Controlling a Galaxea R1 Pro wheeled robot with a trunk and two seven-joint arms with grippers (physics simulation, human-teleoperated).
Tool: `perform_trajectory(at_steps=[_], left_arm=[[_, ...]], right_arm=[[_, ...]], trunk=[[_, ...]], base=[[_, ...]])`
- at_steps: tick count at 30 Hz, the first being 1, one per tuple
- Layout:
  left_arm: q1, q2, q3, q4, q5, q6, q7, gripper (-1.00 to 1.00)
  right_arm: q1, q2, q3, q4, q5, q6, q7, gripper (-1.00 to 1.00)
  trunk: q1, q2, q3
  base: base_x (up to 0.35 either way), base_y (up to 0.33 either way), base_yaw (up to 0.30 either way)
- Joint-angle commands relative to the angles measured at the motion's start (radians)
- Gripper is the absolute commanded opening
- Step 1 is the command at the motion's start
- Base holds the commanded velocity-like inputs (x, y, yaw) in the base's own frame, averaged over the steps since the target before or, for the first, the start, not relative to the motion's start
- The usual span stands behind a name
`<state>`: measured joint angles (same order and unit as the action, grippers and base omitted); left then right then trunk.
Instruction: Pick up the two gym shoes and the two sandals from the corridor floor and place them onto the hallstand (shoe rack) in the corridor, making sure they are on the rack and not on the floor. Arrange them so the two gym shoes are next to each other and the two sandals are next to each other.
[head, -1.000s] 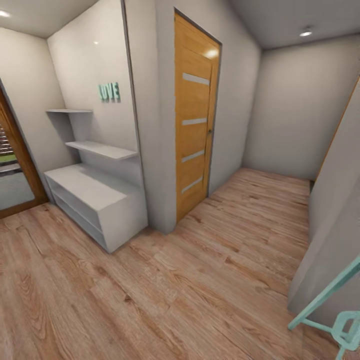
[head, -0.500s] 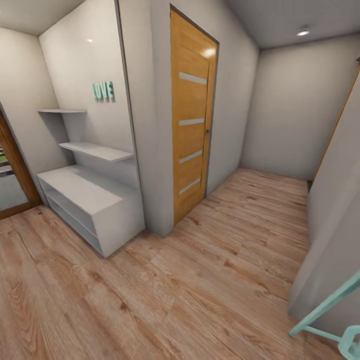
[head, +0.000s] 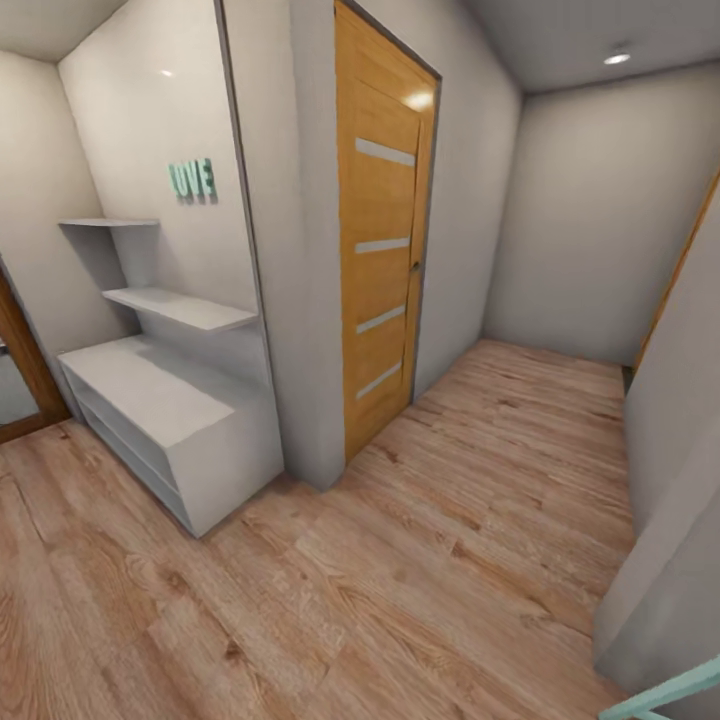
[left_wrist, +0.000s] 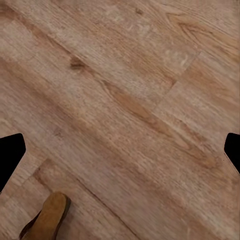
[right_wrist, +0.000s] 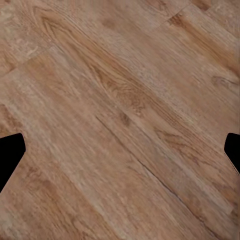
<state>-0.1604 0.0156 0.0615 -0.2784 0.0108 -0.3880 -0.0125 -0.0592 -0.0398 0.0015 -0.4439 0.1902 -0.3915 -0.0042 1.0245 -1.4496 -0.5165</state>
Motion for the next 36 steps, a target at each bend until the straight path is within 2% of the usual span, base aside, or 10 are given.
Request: perform_trajectory(at_steps=[1, 28, 36], left_arm=[[-0.001, 0.000, 0.003, 0.001, 0.001, -0.003, -0.001, 1.00], [-0.001, 0.000, 0.003, 0.001, 0.001, -0.003, -0.001, 1.00], [-0.001, 0.000, 0.003, 0.001, 0.001, -0.003, -0.001, 1.00]], right_arm=[[-0.001, 0.000, 0.000, 0.001, 0.005, -0.003, 0.000, 1.00], [-0.001, 0.000, 0.000, 0.001, 0.005, -0.003, 0.000, 1.00], [-0.001, 0.000, 0.000, 0.001, 0.005, -0.003, 0.000, 1.00]], trunk=[[0.001, 0.000, -0.001], [0.001, 0.000, -0.001], [0.001, 0.000, -0.001]], base=[[0.335, -0.100, 0.000], [0.321, -0.151, 0.000], [0.328, -0.063, 0.000]])
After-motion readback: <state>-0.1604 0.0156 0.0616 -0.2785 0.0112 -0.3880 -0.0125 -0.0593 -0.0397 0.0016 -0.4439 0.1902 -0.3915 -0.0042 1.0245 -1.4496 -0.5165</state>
